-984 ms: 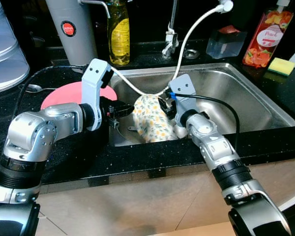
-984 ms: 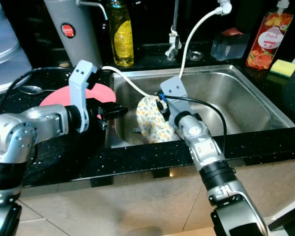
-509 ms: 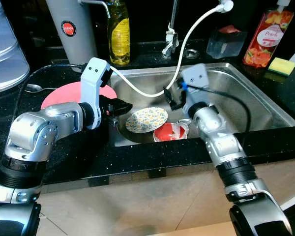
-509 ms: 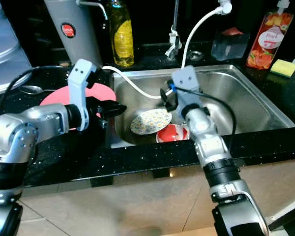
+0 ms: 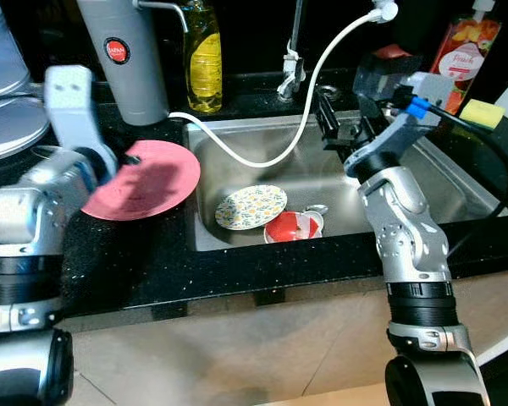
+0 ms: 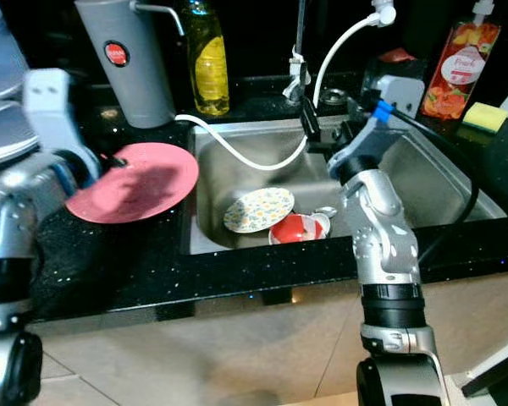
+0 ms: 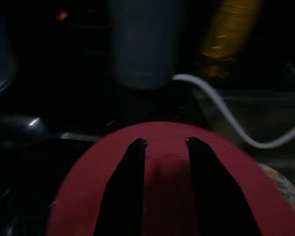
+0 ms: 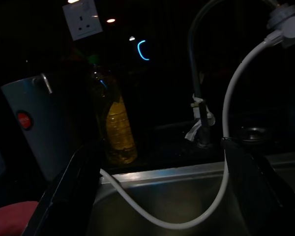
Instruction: Kitchen organization
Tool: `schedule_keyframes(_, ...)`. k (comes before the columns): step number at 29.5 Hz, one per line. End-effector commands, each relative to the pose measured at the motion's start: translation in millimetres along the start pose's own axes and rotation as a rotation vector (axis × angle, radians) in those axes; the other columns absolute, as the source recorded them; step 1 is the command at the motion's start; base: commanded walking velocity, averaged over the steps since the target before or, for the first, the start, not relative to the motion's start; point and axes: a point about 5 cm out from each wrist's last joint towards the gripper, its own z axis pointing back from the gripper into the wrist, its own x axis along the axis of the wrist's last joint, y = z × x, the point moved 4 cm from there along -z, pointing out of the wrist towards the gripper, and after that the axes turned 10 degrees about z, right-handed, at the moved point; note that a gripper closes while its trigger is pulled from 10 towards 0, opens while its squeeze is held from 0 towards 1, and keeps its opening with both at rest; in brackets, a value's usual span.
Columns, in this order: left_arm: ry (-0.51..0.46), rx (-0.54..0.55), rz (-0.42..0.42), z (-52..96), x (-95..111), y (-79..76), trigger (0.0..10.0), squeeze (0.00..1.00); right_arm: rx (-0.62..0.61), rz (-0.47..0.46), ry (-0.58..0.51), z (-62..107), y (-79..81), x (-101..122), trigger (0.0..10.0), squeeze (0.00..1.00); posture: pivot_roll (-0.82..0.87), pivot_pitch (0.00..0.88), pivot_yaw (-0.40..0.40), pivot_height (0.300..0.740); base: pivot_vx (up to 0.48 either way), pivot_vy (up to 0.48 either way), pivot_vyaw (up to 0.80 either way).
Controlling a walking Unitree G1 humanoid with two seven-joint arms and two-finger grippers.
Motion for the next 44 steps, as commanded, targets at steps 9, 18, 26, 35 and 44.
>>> schedule_keyframes(9,0.03,0.367,0.364,2.2,-23.6,69.3,10.0,1.0,0.017,-0.046,0.035,2.9,3.6,-4.9,10.0,0.0,-0.05,0.136,0.045,0.74,0.0,0.0,0.0)
schedule_keyframes(18,0.106,0.398,0.558,0.5,-42.0,67.1,10.0,0.0,0.02,-0.052,0.044,2.8,3.9,-6.7,10.0,0.0,-0.05,0.132,0.045,0.74,0.0,0.0,0.0)
schedule_keyframes(26,0.234,0.38,0.691,-1.4,-68.4,57.7,10.0,0.0,0.027,-0.053,0.048,3.3,5.2,-7.1,10.0,0.0,-0.06,0.122,0.047,0.74,0.0,0.0,0.0)
schedule_keyframes(35,0.338,0.387,0.77,2.0,-93.3,47.4,2.2,0.0,0.025,-0.061,0.044,2.5,4.9,-5.8,10.0,0.0,-0.06,0.119,0.046,0.74,0.0,0.0,0.0)
schedule_keyframes(44,0.36,0.42,0.802,6.7,-105.4,51.9,0.0,0.0,0.018,-0.07,0.043,2.1,3.2,-5.3,10.0,0.0,-0.06,0.124,0.046,0.74,0.0,0.0,0.0)
